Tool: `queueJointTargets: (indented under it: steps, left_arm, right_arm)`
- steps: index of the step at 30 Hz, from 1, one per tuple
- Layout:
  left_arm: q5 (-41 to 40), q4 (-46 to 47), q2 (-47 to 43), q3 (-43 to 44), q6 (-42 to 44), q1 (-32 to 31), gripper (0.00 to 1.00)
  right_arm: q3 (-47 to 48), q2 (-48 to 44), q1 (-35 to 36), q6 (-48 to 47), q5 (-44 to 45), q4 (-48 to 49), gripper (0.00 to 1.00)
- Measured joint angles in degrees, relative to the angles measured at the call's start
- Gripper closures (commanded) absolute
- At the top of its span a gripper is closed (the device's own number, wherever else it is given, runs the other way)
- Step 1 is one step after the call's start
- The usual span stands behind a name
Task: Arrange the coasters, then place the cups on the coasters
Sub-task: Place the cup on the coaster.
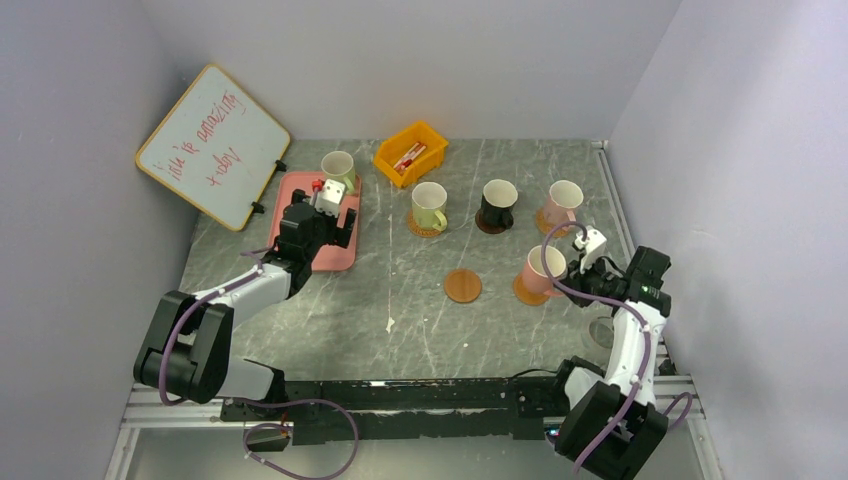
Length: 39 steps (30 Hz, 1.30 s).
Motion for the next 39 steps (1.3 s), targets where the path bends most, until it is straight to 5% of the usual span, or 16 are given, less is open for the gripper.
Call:
queueJointTargets:
  steps: [39]
  left_arm:
    - [0.37, 0.07, 0.00, 0.00, 0.04, 0.26, 0.04]
  right_arm:
    - [-5.22, -2.84, 0.00, -3.48, -0.94, 2.99, 1.00]
